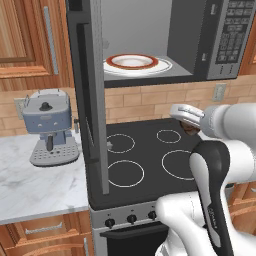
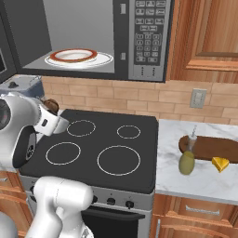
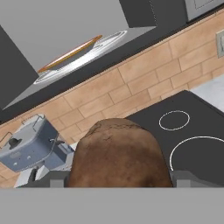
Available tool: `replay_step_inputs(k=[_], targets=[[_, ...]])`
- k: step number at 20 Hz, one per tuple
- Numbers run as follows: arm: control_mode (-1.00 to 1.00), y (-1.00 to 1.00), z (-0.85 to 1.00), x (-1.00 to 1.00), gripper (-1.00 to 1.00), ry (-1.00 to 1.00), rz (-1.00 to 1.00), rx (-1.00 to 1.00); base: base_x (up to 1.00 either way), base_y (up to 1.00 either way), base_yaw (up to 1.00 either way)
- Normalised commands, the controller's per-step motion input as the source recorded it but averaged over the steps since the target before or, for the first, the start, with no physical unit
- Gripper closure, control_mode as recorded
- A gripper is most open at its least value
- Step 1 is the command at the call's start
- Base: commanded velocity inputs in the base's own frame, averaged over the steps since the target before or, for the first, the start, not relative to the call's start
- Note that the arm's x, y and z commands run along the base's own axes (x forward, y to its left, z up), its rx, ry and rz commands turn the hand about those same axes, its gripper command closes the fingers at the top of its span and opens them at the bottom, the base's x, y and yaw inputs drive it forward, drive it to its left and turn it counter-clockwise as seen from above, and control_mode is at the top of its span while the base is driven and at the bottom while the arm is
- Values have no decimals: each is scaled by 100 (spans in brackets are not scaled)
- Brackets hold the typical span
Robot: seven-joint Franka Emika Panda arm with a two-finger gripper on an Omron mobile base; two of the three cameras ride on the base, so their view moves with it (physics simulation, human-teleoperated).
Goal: Retrieve the reheated potato from the microwave, then place the potato, cheese, and condiment on the cutting board.
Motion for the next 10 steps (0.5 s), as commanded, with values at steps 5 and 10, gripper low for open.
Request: replay_step_inputs(k=[5,10], targets=[[-100,4,-2,5,100,0,0,-2,0,0,0],[-100,0,0,0,100,0,0,0,0,0,0]])
